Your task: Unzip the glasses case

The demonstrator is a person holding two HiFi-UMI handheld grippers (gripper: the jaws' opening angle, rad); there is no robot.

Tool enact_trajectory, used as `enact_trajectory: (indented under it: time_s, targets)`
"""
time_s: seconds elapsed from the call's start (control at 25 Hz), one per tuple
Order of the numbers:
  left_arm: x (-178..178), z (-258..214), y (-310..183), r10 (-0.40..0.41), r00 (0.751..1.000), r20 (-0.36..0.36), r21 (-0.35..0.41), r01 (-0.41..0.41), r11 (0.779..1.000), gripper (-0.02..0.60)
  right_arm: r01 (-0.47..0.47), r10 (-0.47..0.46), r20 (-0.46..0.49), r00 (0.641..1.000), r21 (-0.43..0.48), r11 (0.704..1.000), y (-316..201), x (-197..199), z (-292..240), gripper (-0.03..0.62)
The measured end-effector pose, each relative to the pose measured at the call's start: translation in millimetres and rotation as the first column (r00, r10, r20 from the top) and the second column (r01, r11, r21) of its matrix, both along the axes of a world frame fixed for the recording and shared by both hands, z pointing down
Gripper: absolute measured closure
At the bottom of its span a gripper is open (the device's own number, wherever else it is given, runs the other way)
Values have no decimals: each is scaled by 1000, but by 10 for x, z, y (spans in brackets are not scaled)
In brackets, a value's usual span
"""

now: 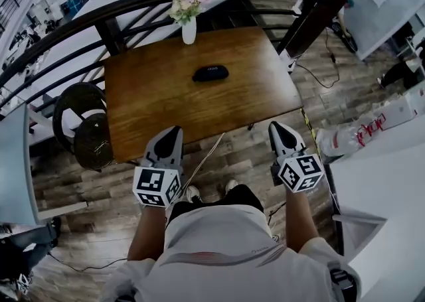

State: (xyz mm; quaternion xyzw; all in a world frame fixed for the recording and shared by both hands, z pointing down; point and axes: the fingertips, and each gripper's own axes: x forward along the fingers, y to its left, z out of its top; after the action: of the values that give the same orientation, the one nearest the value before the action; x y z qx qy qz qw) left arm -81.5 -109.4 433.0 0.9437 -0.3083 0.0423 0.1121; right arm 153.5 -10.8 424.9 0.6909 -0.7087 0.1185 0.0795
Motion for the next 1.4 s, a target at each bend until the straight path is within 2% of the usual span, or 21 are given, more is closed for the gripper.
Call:
enact_trajectory:
  time_s: [0.2, 0.32, 0.68, 0.8, 1.0, 1.4]
  targets:
    - [355, -5, -614, -21, 1000, 23, -35, 22, 999, 563, 36, -36, 19, 999, -19, 999, -702, 330, -5, 543]
    - [641, -7, -880, -44, 998, 33, -29, 45, 999, 563, 65, -64, 30, 997, -17, 998, -1025, 626, 41, 543]
    - [1598, 9, -1586, -165, 985, 44, -45, 167, 985, 563, 181, -180, 59, 982, -4, 984, -2079, 1687, 155, 543]
    - [1755, 21, -1678, -206, 976, 76, -49, 210, 976, 563, 235, -234, 74, 969, -14, 972, -2360, 1897, 232, 543]
    - [1791, 220, -1818, -265, 956, 122, -90, 277, 957, 563, 285, -281, 101, 954, -35, 958, -2695, 2011, 457, 542]
    - [1617, 238, -1994, -312, 943, 114, -103, 324, 941, 563, 390, -386, 68, 920, -69, 918, -3089, 1670, 528, 542]
